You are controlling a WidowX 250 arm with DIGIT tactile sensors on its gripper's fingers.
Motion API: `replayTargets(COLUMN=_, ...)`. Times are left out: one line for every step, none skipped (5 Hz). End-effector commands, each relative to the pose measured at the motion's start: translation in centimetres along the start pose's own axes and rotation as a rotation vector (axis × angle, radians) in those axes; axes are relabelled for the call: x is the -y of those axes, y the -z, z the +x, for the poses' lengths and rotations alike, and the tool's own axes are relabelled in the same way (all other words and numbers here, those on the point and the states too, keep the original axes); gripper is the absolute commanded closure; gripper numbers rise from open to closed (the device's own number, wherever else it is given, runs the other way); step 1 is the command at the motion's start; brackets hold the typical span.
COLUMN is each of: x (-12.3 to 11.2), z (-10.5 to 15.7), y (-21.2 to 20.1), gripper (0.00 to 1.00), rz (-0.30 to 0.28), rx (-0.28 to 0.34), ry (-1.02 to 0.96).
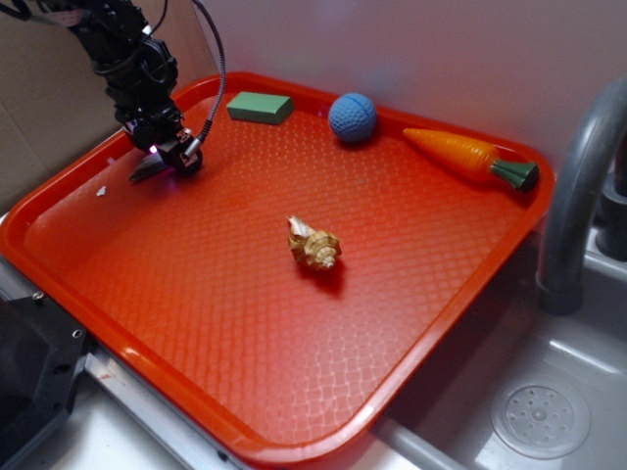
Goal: Grab the wood chip.
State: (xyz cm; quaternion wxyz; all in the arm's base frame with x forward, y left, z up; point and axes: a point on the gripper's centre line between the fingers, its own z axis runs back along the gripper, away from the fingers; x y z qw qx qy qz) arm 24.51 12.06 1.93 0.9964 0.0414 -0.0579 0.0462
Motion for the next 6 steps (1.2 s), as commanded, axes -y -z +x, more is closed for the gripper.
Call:
replayTargets(x=1.3, z=-1.2, y=-5.2, gripper=1.0, rz=-0.082, rx=0.019, ry=-0.001)
replayTargets(x=4.5, z=-3.9, y=-11.1, gripper=1.0, rz=-0.279, rx=0.014, ry=0.026)
replayTargets(x=7.1, z=-4.9, y=-16.3, gripper=1.0, rz=-0.276, rx=0.057, ry=-0.014)
replayTargets(x=7.8, z=-5.8, y=-21.4, gripper=1.0, rz=-0.237, rx=0.082, ry=-0.069)
replayTargets(x=7.9, z=-5.7, y=-26.1, gripper=1.0, rz=-0.208, rx=0.092, ry=-0.07)
replayTargets(x=8.3, z=-4.9, y=-24.9, gripper=1.0, rz=-0.169, rx=0.049, ry=-0.079)
